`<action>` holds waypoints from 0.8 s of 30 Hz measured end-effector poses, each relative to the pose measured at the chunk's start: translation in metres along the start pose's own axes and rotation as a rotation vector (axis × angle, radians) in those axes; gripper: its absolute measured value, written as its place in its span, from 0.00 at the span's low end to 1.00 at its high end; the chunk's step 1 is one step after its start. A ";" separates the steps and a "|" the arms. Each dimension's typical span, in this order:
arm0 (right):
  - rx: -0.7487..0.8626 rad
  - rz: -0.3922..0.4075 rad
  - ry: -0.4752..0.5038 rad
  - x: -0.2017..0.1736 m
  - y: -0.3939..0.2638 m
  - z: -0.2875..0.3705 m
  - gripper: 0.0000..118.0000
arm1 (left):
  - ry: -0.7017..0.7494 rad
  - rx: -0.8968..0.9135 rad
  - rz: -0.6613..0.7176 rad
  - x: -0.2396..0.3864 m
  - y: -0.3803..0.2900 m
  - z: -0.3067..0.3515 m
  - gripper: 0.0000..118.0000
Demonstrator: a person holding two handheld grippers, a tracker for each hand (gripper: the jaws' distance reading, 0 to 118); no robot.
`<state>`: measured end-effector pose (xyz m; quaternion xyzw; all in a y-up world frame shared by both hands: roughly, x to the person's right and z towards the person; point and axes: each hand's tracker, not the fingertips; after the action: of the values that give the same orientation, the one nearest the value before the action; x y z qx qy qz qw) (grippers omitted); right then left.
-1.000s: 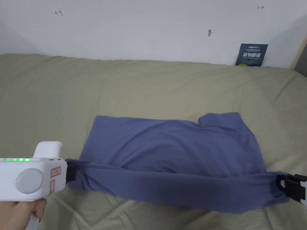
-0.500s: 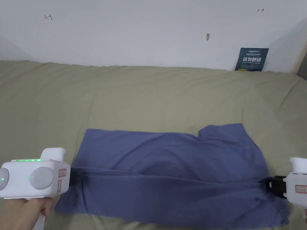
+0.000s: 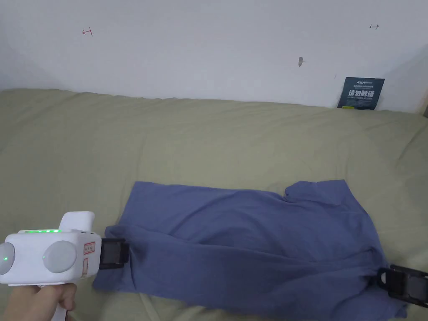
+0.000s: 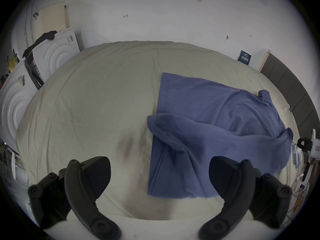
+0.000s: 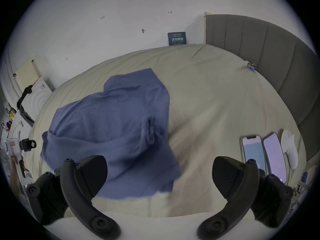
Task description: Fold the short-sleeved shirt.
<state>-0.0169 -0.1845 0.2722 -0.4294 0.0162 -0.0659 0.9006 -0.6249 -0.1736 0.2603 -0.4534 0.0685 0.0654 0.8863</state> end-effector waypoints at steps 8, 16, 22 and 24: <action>-0.044 0.005 0.012 0.002 -0.046 0.004 0.01 | -0.004 -0.045 -0.005 0.005 -0.047 0.030 0.00; -0.065 0.018 0.033 0.009 -0.055 -0.003 0.01 | 0.005 -0.086 0.024 0.016 -0.034 -0.013 0.97; -0.091 0.021 0.045 0.002 -0.053 -0.001 0.01 | 0.039 -0.144 0.028 0.031 -0.035 -0.029 0.62; -0.090 0.028 0.040 -0.008 -0.051 0.012 0.01 | 0.032 -0.147 0.000 0.034 -0.039 -0.023 0.37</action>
<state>-0.0296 -0.2058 0.3189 -0.4677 0.0433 -0.0610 0.8807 -0.5863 -0.2129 0.2722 -0.5182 0.0775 0.0629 0.8494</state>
